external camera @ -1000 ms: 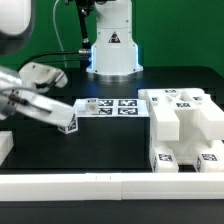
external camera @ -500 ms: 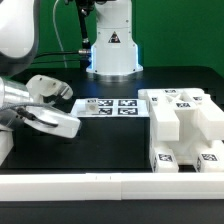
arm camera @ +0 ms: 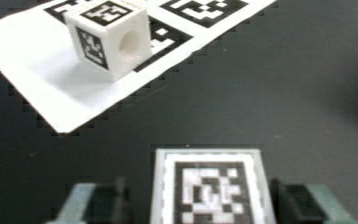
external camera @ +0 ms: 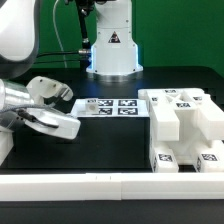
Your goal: Assemble chair
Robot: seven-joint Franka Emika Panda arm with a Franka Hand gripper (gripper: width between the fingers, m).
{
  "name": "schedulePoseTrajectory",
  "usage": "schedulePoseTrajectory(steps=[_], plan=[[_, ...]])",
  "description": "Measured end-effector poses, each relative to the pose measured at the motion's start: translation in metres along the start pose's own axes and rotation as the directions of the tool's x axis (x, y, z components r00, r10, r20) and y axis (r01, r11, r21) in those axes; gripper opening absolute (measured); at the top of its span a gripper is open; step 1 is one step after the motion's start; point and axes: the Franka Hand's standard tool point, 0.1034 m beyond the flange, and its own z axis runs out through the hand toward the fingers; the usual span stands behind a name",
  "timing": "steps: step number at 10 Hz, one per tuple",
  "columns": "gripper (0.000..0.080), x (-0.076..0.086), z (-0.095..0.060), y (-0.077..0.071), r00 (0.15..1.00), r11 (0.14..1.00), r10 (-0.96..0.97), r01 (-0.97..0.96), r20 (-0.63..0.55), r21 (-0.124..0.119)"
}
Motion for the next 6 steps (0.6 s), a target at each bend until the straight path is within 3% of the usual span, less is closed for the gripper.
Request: schedulePoseTrajectory(steps=[2, 4, 6], plan=[[0.0281, -0.003, -0.003, -0.004, 1.0, 1.0, -0.008, 0.008, -0.017, -0.004], [0.0281, -0.034, -0.022, -0.029, 0.996, 0.998, -0.06, 0.059, -0.063, -0.017], [0.0281, -0.076, -0.046, -0.059, 0.967, 0.991, -0.134, 0.132, -0.216, -0.02]])
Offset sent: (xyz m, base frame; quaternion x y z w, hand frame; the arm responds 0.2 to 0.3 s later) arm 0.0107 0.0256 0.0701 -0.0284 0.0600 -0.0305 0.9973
